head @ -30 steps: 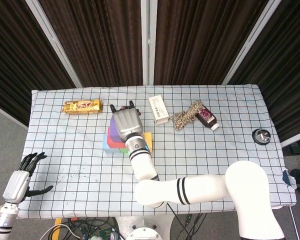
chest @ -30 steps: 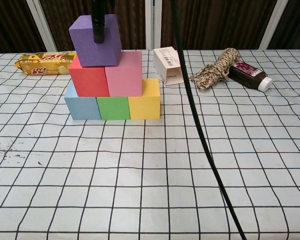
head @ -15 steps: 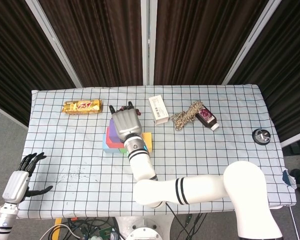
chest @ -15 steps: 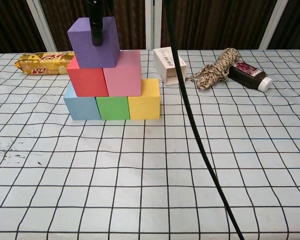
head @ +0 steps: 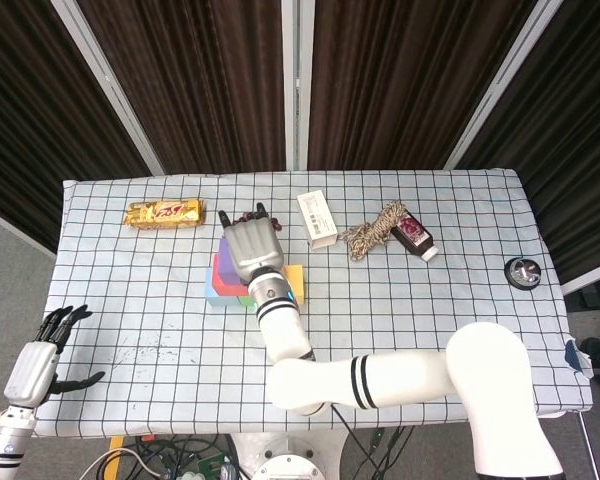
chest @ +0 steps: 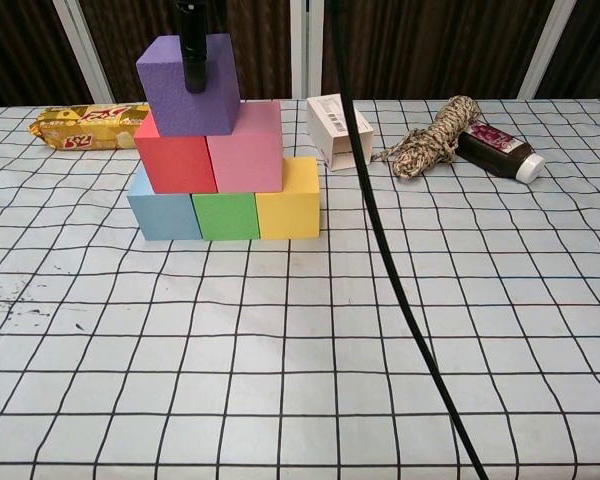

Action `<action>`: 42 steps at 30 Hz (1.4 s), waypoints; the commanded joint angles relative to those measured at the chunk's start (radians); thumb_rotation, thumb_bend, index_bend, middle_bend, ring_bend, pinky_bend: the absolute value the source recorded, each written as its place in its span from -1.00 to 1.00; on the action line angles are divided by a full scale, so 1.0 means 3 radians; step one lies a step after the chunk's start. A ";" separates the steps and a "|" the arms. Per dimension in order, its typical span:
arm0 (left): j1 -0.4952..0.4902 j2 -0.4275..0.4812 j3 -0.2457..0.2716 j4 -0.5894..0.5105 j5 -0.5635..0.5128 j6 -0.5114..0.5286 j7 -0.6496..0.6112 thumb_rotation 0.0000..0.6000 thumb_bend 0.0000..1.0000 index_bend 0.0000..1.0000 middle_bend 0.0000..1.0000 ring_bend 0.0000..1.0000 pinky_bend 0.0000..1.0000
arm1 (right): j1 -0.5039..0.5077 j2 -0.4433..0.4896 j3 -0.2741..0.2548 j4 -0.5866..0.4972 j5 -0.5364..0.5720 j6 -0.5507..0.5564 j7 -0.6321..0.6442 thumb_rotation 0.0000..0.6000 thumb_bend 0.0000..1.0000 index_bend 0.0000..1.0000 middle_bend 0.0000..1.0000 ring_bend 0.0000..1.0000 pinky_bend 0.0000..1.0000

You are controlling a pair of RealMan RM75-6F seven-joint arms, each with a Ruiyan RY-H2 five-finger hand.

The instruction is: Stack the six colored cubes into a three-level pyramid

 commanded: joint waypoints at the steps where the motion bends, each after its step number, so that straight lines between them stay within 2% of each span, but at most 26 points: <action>1: 0.0002 0.0000 0.0000 0.0005 -0.0004 -0.0002 -0.0008 1.00 -1.00 -0.90 -0.70 -0.91 -0.96 | -0.0009 -0.0001 0.0011 0.0002 -0.0025 -0.0005 0.0014 1.00 -0.68 -1.00 0.17 -0.61 -1.00; 13: 0.0001 -0.0004 -0.0002 0.0010 -0.0001 -0.0001 -0.0009 1.00 -1.00 -0.90 -0.70 -0.91 -0.96 | -0.0042 0.0000 0.0015 -0.0007 -0.0022 -0.0003 -0.0009 1.00 -0.68 -1.00 0.12 -0.61 -1.00; 16: -0.0001 0.0000 -0.0003 0.0008 -0.0001 -0.0003 -0.0009 1.00 -1.00 -0.90 -0.70 -0.91 -0.96 | -0.0052 -0.0003 0.0018 -0.0010 -0.0020 -0.0014 -0.0007 1.00 -0.69 -1.00 0.02 -0.62 -1.00; 19: -0.0002 0.0000 -0.0001 0.0007 0.0000 -0.0006 -0.0009 1.00 -1.00 -0.90 -0.70 -0.91 -0.96 | -0.0066 0.0004 0.0015 -0.0027 -0.0027 -0.0025 -0.0005 1.00 -0.73 -1.00 -0.19 -0.66 -1.00; 21: -0.0001 0.0000 -0.0001 0.0008 0.0001 -0.0005 -0.0008 1.00 -1.00 -0.90 -0.70 -0.91 -0.96 | -0.0076 0.0013 0.0022 -0.0040 -0.0015 -0.0039 -0.0004 1.00 -0.76 -1.00 -0.35 -0.74 -1.00; 23: -0.0002 0.0002 -0.0001 0.0005 0.0001 -0.0006 -0.0006 1.00 -1.00 -0.90 -0.70 -0.91 -0.96 | -0.0082 0.0021 0.0028 -0.0043 -0.0001 -0.0053 -0.0006 1.00 -0.78 -1.00 -0.43 -0.80 -1.00; 36: -0.0005 0.0013 -0.0001 -0.0013 0.0001 -0.0012 0.0003 1.00 -1.00 -0.90 -0.70 -0.91 -0.96 | -0.0114 0.0086 0.0048 -0.0090 0.0033 -0.0117 0.0004 1.00 -0.82 -1.00 -0.62 -0.90 -1.00; 42: -0.0010 0.0010 0.0001 -0.0017 0.0008 -0.0015 0.0012 1.00 -1.00 -0.90 -0.70 -0.91 -0.96 | -0.0256 0.0336 0.0168 -0.0411 -0.0044 -0.0120 0.0175 1.00 -0.85 -1.00 -0.71 -0.95 -1.00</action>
